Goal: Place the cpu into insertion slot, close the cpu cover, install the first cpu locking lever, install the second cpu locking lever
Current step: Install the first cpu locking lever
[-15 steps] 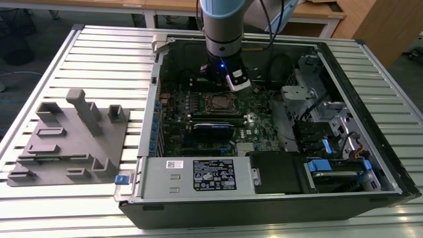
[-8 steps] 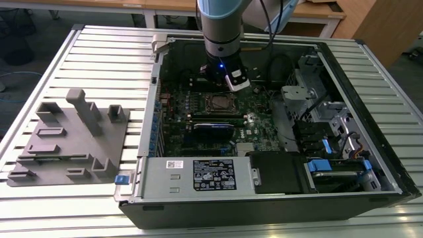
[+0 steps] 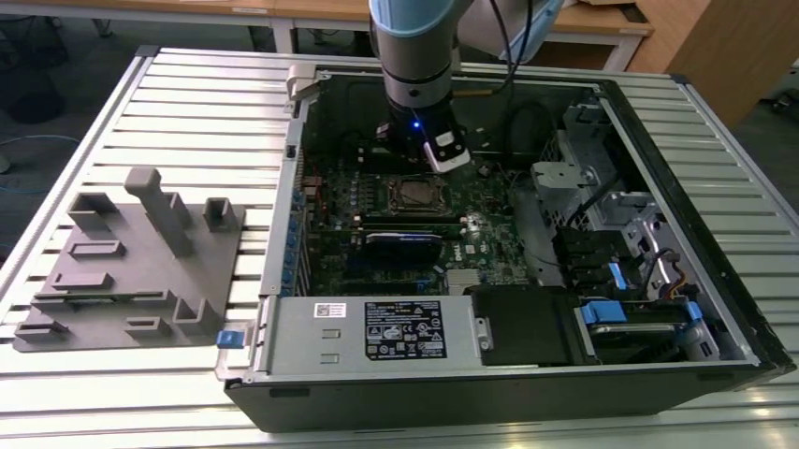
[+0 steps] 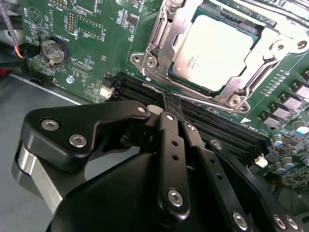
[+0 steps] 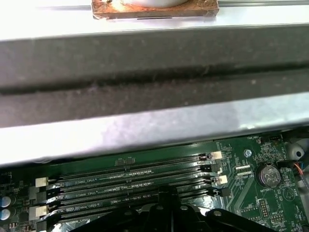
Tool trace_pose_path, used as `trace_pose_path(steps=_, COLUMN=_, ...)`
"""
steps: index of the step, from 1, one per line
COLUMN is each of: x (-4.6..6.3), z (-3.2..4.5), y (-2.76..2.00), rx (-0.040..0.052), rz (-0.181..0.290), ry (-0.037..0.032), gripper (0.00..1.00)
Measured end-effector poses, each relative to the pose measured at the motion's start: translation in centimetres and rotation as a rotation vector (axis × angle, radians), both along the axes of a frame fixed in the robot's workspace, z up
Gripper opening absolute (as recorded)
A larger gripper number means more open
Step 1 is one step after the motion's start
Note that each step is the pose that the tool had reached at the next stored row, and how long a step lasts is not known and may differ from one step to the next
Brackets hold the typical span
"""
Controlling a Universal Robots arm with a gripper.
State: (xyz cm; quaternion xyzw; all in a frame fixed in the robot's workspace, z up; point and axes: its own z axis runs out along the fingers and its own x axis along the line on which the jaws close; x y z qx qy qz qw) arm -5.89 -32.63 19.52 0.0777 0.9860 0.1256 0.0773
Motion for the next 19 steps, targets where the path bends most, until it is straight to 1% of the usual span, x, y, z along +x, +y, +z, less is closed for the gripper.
trace_pose_path(steps=6, x=-0.08, z=-0.07, y=-0.01, rx=0.0002, rz=0.000, ry=-0.0024, gripper=0.11)
trace_pose_path(steps=10, x=-0.09, z=-0.11, y=-0.12, rx=0.0001, rz=0.000, ry=-0.0033, gripper=0.11)
trace_pose_path(steps=19, x=-0.09, z=-0.12, y=-0.72, rx=0.0001, rz=0.000, ry=-0.0037, gripper=0.11)
